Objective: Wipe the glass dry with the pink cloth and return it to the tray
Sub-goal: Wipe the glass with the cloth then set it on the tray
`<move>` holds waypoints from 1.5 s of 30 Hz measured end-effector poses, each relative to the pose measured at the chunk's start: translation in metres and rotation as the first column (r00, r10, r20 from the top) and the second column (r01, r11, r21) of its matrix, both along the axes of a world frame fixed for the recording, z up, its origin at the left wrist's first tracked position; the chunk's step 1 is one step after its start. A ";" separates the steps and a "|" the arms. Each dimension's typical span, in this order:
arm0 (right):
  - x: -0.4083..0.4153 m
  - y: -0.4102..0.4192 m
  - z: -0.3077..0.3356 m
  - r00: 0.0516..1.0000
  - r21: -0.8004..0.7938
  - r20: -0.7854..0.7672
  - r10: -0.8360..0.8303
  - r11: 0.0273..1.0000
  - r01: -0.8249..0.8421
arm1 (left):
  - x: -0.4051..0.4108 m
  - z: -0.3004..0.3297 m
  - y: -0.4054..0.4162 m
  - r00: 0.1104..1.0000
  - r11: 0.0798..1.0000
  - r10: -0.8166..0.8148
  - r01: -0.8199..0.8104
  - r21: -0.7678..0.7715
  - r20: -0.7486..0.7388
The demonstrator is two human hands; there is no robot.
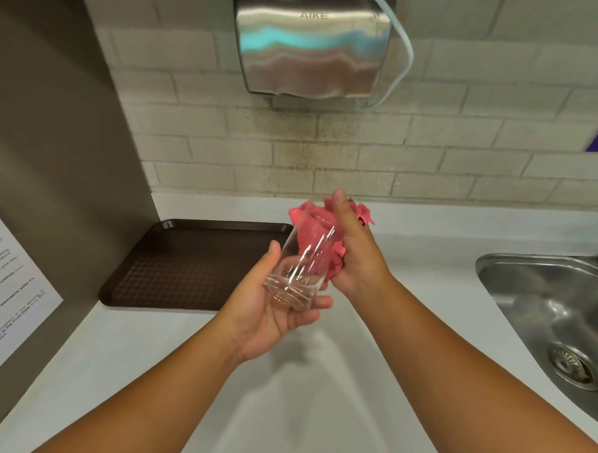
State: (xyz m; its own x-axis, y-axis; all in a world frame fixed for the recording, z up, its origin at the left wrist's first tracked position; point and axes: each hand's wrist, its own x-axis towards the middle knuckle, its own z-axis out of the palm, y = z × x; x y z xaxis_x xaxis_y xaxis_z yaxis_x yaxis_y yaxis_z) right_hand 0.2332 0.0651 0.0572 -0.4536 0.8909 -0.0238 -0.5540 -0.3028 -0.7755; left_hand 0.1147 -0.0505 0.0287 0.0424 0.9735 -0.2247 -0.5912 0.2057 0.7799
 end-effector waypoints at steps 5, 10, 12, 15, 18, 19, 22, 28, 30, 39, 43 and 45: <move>-0.005 0.001 0.004 0.936 0.104 0.226 -0.271 0.962 0.254 | 0.007 -0.007 0.004 0.663 0.934 0.358 -0.261 0.245 -0.658; -0.008 -0.014 0.000 0.991 0.116 0.129 -0.041 0.993 0.026 | 0.009 -0.002 0.007 0.836 0.951 0.302 -0.230 0.206 -0.458; -0.006 -0.017 0.000 0.993 0.131 0.109 0.049 0.989 -0.064 | 0.004 0.004 0.009 0.950 0.980 0.175 -0.143 0.137 -0.259; -0.005 -0.011 -0.003 0.993 0.170 0.096 0.062 0.982 -0.078 | -0.002 0.003 0.006 0.996 0.997 -0.015 0.022 0.072 -0.092; -0.004 -0.011 -0.003 0.994 0.083 0.104 0.038 0.995 -0.047 | -0.003 0.004 0.006 0.986 0.998 -0.053 0.055 0.008 -0.156; -0.004 -0.010 -0.003 0.993 0.050 0.117 0.017 0.999 -0.023 | -0.001 0.004 0.006 0.971 1.000 -0.007 0.007 0.002 -0.239; -0.006 -0.010 -0.007 0.966 0.060 0.238 -0.103 0.994 0.091 | 0.005 -0.003 0.009 0.773 0.969 0.245 -0.205 0.135 -0.586; -0.003 -0.011 -0.007 0.983 0.054 0.178 -0.053 0.998 0.044 | 0.007 -0.010 0.004 0.821 0.983 0.172 -0.104 0.153 -0.544; 0.002 -0.008 -0.008 0.989 0.038 0.145 0.025 0.999 -0.031 | 0.003 -0.010 0.001 0.946 0.996 0.041 -0.013 0.090 -0.320; 0.005 -0.001 -0.008 0.976 0.172 0.214 -0.045 0.985 0.008 | -0.008 0.000 0.010 0.731 0.995 0.098 -0.051 0.089 -0.676; -0.002 -0.004 -0.017 0.967 0.194 0.238 -0.096 0.980 0.050 | -0.013 -0.003 0.014 0.748 0.999 0.046 -0.031 0.034 -0.663; 0.000 -0.001 -0.018 0.964 0.187 0.239 -0.113 0.980 0.069 | -0.019 -0.008 0.013 0.755 1.000 -0.011 0.009 -0.007 -0.655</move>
